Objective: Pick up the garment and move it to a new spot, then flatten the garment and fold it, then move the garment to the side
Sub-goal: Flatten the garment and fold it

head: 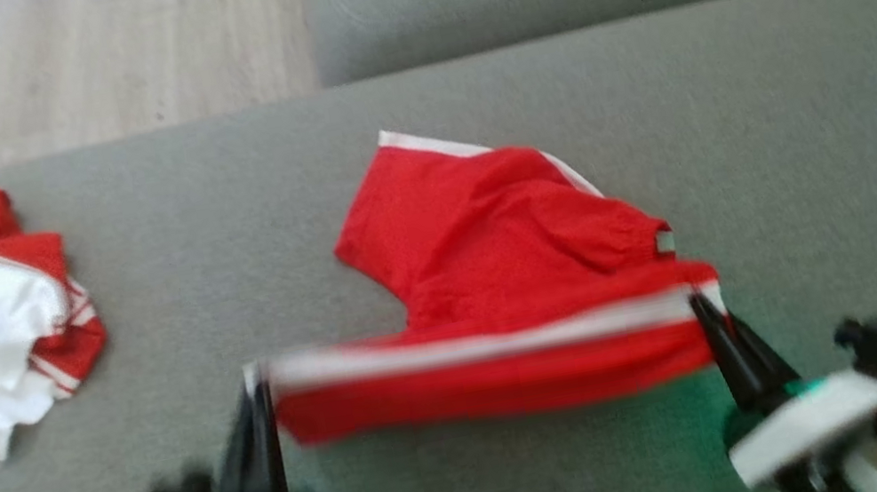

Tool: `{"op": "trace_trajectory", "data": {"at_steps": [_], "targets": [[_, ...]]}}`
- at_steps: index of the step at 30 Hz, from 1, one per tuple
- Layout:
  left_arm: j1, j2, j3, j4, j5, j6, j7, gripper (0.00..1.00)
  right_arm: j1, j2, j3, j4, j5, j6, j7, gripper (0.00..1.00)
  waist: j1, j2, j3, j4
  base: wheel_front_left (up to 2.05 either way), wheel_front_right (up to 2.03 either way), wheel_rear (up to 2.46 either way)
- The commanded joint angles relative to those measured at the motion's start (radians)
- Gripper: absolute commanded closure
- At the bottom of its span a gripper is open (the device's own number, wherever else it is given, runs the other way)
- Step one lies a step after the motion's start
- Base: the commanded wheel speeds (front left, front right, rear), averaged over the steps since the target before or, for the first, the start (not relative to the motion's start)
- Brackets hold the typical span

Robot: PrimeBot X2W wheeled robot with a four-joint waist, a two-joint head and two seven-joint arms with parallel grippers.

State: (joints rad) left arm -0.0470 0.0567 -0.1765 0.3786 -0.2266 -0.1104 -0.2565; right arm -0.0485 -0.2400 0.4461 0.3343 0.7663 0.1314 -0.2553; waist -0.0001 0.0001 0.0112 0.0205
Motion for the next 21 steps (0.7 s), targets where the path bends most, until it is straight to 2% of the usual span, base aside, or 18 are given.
{"op": "trace_trajectory", "data": {"at_steps": [1,6,12,16,21], "targets": [[-0.099,0.014,0.020,-0.022,0.009,-0.006,-0.005,1.00,-0.072,0.001,0.007,-0.027,0.008,-0.001,-0.006,1.00,0.0001,-0.0001,0.047,-0.028,0.00,0.00,0.00],[-0.399,0.075,-0.083,0.105,-0.003,-0.019,0.020,1.00,-0.214,0.081,-0.011,0.037,0.083,-0.001,-0.006,1.00,0.0001,-0.0001,0.168,-0.080,0.00,0.00,0.00],[-0.706,0.170,-0.315,0.225,-0.165,-0.020,0.125,1.00,-0.357,0.152,-0.012,0.108,0.130,-0.001,-0.006,1.00,0.0001,-0.0001,0.288,-0.148,0.00,0.00,0.00],[-0.847,0.217,-0.394,0.307,-0.244,-0.020,0.159,1.00,-0.412,0.177,-0.023,0.126,0.153,-0.001,-0.006,1.00,0.0001,-0.0001,0.339,-0.192,0.00,0.00,0.00],[-0.963,0.256,-0.443,0.408,-0.276,-0.020,0.128,1.00,-0.435,0.188,-0.060,0.116,0.147,-0.001,-0.006,1.00,0.0001,-0.0001,0.372,-0.237,0.00,0.00,0.00]]}}
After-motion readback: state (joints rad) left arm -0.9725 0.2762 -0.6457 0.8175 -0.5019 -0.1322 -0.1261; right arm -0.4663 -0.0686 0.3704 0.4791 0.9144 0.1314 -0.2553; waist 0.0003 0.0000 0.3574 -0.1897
